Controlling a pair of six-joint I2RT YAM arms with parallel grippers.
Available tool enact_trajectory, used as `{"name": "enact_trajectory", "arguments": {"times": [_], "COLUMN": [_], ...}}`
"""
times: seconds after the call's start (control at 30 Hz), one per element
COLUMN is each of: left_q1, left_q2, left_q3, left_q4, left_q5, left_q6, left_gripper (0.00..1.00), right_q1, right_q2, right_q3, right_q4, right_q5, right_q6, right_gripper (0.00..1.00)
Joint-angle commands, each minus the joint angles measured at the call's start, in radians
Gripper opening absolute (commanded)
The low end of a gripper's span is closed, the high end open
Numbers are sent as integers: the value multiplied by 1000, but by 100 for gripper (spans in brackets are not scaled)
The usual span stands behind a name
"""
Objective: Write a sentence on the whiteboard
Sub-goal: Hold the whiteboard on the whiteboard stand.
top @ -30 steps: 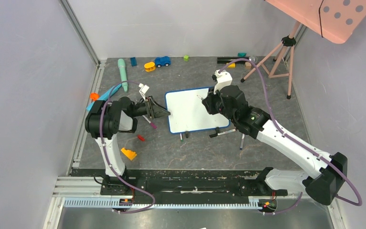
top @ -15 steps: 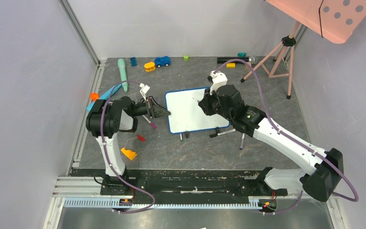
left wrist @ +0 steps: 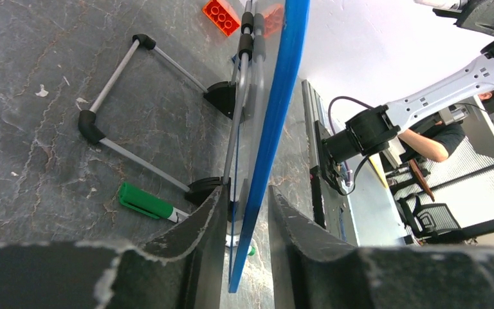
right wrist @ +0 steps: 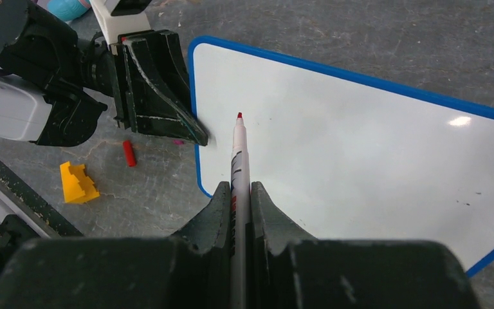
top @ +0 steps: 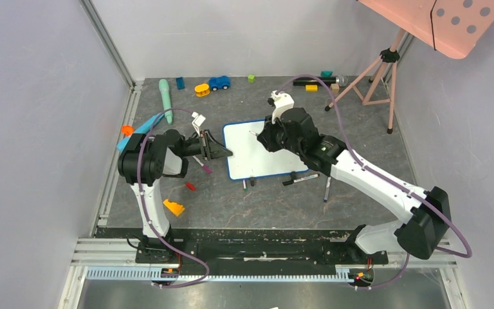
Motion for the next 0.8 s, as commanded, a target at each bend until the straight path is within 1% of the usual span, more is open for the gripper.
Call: {"name": "enact_trajectory", "arguments": {"times": [0.0,0.13,0.33,0.37,0.43,0.53,0.63,0.77], "left_q1": [-9,-13,-24,-26,-26,-26,-26,-26], "left_q2": [2,7,14,14,16,17,14,12], "left_q3": [18,18,22,24,25,27,25,18], "left_q4": [88,88,88,87,88,86,86,88], "left_q5": [41,49,61,63,64,60,54,45], "left_q6": [47,57,60,59,58,45,27,26], "left_gripper": [33,26,22,20,13,9,3,2], "right_q1": [16,28,32,32,32,32,32,33], "right_q2": [38,63,72,71,70,64,61,57], "right_q3": [76,94,93,92,92,89,86,84], "right_q4": [34,46,54,54,53,53,54,53], "right_q5": [-1,4,8,10,10,16,22,29], "right_q6": [0,0,-7,-6,-7,-10,-13,-11], "right_gripper": [0,0,0,0,0,0,0,0]}}
